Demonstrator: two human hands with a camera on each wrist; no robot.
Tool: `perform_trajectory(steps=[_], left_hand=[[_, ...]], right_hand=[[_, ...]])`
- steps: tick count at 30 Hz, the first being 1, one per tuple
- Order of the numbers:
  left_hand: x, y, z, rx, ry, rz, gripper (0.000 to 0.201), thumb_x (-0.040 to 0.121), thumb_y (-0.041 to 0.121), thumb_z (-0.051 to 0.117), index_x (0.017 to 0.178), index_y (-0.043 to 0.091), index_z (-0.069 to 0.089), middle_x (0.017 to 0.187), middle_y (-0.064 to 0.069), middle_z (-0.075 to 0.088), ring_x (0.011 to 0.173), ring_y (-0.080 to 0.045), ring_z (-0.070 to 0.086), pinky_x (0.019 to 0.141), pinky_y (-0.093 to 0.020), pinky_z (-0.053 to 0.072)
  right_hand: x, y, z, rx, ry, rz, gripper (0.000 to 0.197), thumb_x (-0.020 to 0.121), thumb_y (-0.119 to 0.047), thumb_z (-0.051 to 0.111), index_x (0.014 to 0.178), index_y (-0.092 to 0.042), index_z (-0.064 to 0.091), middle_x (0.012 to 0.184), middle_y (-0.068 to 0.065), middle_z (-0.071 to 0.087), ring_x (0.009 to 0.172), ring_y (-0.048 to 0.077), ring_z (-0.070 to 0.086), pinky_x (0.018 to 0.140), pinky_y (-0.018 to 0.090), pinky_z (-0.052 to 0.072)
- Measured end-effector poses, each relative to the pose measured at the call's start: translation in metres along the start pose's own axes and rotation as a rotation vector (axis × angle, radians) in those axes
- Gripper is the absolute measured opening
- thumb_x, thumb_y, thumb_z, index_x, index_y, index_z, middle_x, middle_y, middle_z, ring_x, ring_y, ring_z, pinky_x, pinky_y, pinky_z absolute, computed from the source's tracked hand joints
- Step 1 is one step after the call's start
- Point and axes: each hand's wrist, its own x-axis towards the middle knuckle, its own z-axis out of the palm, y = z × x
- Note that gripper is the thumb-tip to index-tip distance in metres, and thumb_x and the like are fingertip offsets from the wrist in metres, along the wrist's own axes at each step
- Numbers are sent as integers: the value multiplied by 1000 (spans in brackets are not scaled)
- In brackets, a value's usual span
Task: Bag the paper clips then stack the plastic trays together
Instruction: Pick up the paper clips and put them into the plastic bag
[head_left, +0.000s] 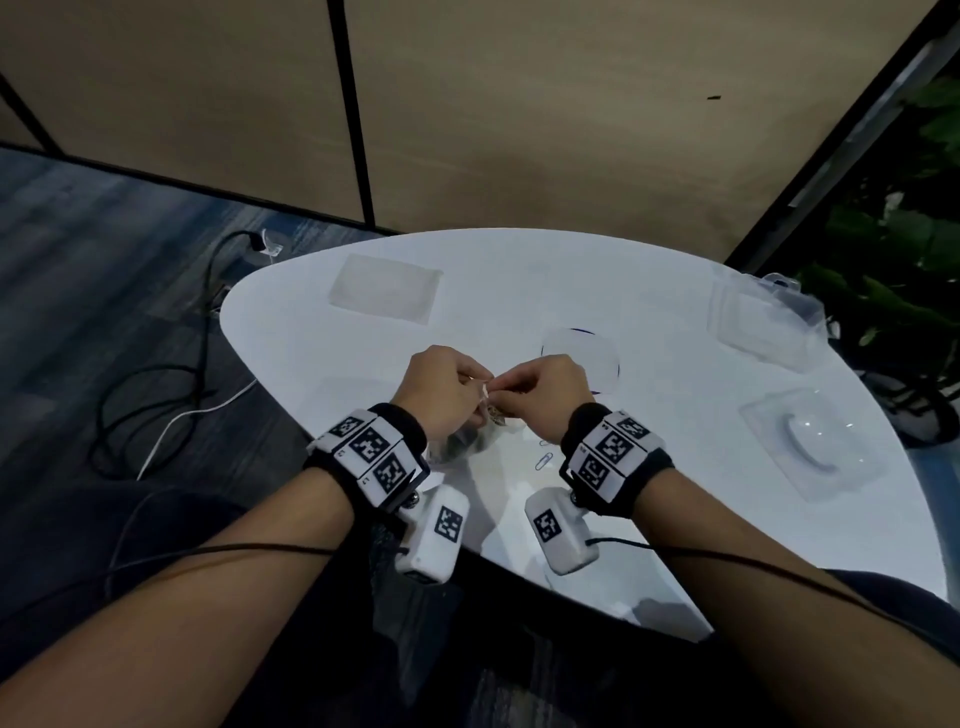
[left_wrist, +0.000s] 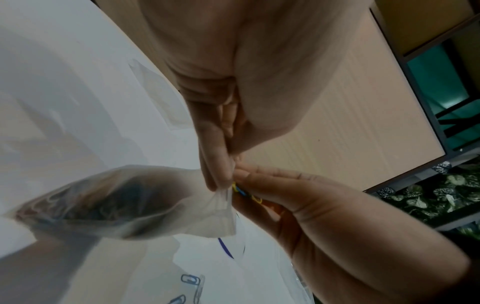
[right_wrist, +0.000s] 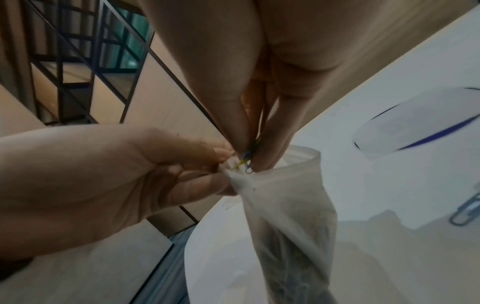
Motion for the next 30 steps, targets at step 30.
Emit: perform_trajectory(steps=[30], left_hand=[[-9,5,-14,174,19,70,23,96,9,58,108,13,77,111,-8,74,101,-23,69,97,-34,55]], right_hand=[[28,123,-13,-384,109,341,14,72,-14,76,85,-16,78,92,2,75,88,19,70,87,25,56]])
